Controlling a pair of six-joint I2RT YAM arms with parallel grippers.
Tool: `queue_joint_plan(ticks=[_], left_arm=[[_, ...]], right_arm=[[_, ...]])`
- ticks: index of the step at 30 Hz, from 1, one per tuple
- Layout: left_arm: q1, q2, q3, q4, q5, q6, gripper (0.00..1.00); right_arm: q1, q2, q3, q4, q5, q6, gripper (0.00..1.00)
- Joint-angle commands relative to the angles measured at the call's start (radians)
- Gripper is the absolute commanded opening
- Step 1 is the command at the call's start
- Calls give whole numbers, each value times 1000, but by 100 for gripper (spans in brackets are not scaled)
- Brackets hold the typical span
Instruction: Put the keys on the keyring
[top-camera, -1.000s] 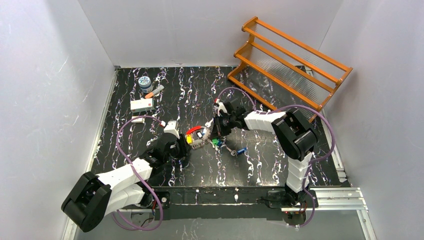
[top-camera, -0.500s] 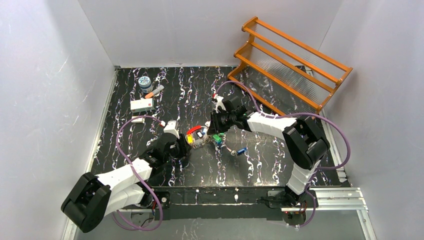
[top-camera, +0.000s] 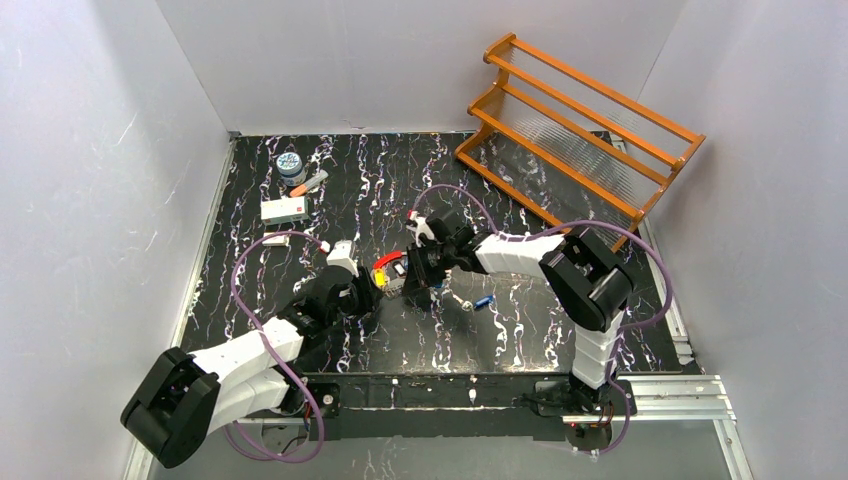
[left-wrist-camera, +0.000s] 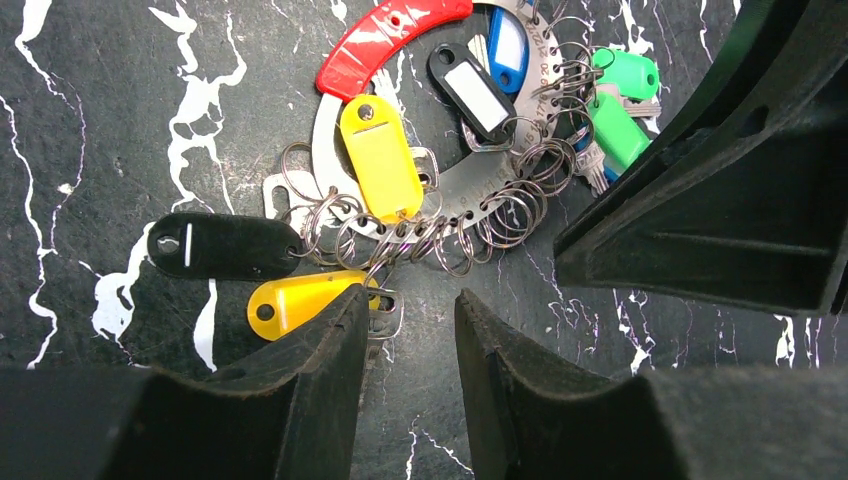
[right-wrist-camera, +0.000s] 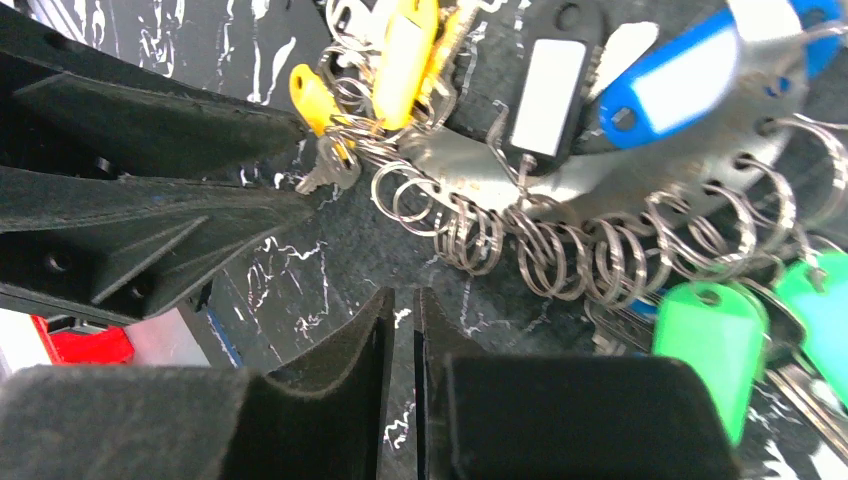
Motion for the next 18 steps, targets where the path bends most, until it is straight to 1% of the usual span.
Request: queue_joint_plan(ticks=[1,6,8,16,18], left_arm=[[3,-18,17,-14,-17,3,36],[3,-18,14,-13,-14,0,36],[3,-18,14,-13,-13,-1,36],[3,-10,16,-9,-10,-3,36],[3,-10,15,-8,-11,-2,36]], right_arm=[[16,14,68,26,-13,8,23],[15,17,79,25,17,4,33],[16,30,93,7,33,3,36],[16,84,118,-1,38,20,37],[16,88,121,-29,51,20,37]])
